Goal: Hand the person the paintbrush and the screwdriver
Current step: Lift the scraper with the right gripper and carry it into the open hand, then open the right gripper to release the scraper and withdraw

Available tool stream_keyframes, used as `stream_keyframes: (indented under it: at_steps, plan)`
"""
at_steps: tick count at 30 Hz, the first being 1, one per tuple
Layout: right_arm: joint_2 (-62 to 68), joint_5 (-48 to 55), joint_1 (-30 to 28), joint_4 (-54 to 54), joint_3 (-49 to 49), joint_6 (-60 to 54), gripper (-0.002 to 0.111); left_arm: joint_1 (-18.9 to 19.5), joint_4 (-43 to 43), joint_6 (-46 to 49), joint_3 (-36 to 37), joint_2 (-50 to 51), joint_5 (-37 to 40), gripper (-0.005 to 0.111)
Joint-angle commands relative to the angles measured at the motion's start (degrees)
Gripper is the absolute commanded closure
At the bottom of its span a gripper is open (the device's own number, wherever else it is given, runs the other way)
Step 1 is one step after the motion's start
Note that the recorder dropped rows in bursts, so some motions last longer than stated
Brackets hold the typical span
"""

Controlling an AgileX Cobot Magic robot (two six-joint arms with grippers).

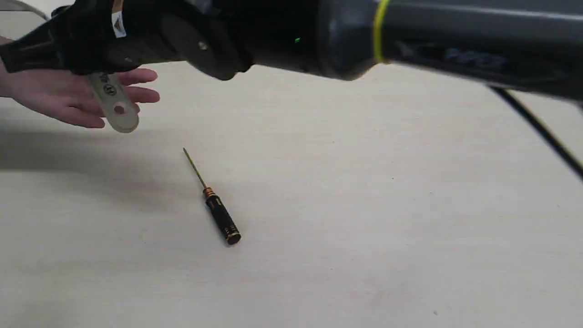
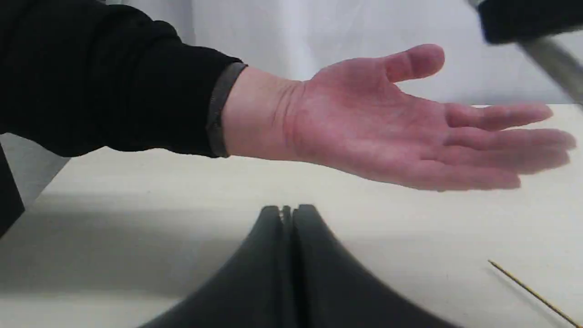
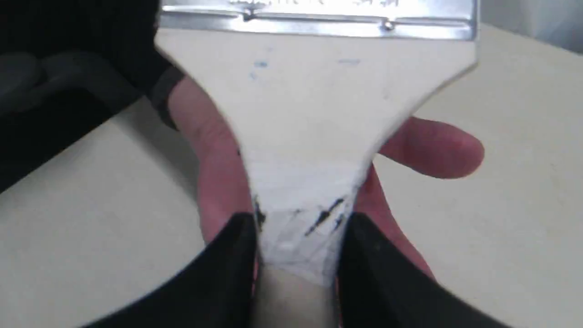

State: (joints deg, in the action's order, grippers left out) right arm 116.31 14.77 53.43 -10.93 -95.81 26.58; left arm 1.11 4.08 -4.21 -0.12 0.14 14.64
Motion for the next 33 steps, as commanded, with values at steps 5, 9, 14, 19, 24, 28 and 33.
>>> stream_keyframes:
  at_steps: [5,9,14,19,24,28,33]
  plan:
    - [8.84,2.9,0.04,-0.52,-4.77,-1.31,0.074,-0.47,-0.23,-0.12,0.12,-0.14,-0.21,0.107]
    - [9.36,5.48,0.04,-0.41,-4.77,-1.31,0.058,-0.47,-0.24,-0.12,0.12,-0.14,-0.31,0.107]
    - [5.07,10.72,0.04,-0.31,-4.77,-1.31,0.058,-0.47,-0.24,-0.12,0.12,-0.14,-0.31,0.107]
    - [-3.03,19.71,0.04,-0.31,-4.77,-1.31,0.058,-0.47,-0.24,-0.12,0.12,-0.14,-0.31,0.107]
    - [-11.89,30.75,0.04,-0.31,-4.77,-1.31,0.058,-0.47,-0.24,-0.12,0.12,-0.14,-0.31,0.107]
    - [-16.34,40.08,0.04,-0.31,-4.77,-1.93,0.058,-0.47,-0.24,-0.12,0.12,-0.14,-0.31,0.107]
    - [-18.0,53.37,0.04,-0.31,-4.77,-2.85,0.058,-0.47,-0.24,-0.12,0.12,-0.14,-0.42,0.107]
